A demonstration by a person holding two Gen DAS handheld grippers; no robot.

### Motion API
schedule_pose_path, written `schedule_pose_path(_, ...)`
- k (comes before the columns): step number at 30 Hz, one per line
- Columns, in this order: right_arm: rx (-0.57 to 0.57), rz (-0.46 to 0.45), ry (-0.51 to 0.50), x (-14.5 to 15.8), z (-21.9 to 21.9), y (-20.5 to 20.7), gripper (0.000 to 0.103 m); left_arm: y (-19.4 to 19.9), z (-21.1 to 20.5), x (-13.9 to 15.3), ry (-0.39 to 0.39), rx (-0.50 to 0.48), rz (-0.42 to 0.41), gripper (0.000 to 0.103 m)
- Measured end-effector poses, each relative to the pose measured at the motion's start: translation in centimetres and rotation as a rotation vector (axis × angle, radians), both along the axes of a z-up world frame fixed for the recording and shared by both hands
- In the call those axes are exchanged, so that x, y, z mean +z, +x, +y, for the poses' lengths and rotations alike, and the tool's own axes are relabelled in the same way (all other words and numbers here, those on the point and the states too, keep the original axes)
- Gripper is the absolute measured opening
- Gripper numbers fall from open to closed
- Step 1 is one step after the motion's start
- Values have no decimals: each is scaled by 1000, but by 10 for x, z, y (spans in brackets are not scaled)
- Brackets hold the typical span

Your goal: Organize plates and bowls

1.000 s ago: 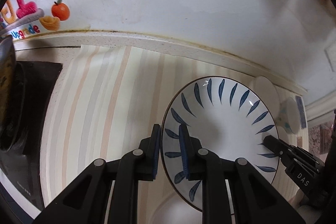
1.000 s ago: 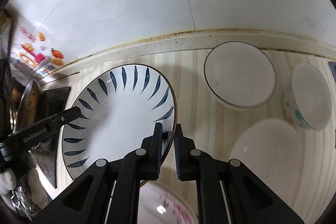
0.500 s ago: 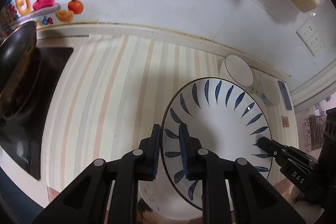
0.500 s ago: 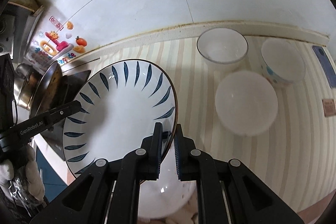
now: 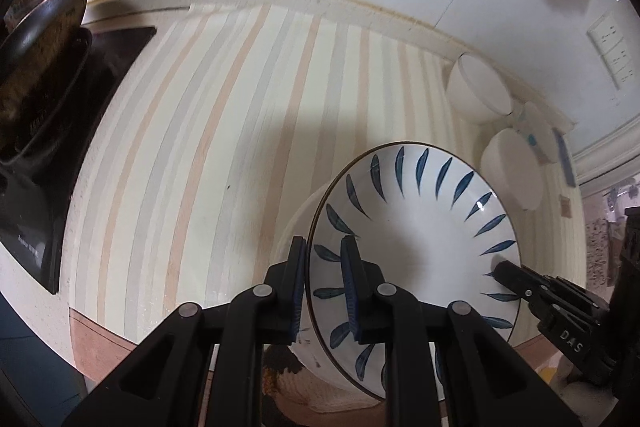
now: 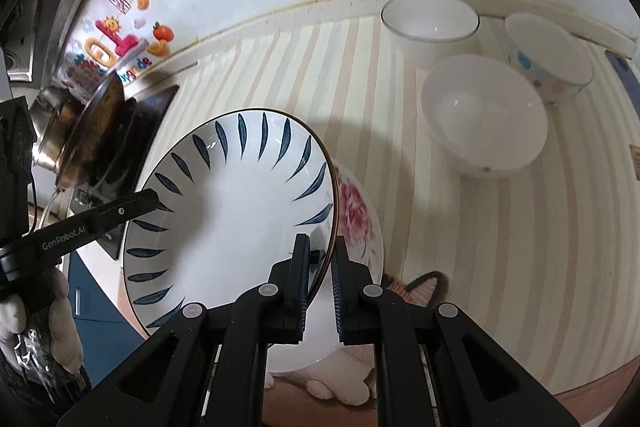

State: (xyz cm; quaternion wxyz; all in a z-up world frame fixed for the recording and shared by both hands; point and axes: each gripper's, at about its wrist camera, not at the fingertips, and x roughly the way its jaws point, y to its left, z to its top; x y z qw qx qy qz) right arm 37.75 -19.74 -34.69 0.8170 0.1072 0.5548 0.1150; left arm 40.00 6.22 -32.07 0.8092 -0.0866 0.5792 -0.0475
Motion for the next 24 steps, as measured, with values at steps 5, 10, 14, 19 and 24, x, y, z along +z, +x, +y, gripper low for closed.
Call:
schedule_pose_path(5, 1, 29, -1, -20, -1, 1, 12, 1, -3, -19, 11, 0, 34, 15)
schedule_pose_path(10, 3, 41, -2, -30, -2, 3, 12, 2, -6, -29, 20, -1, 59, 15)
schedule_pose_path(14, 2, 43, -4, -34, -2, 4, 12, 3, -8, -34, 24, 3, 72, 15)
schedule_pose_path(19, 11, 51, -9, -37, -2, 6, 12, 3, -7, -37, 33, 10, 84, 15)
schedule_pose_path(24, 20, 61, -7, -42, 2, 9, 12, 5, -8, -42, 41, 22, 101, 15)
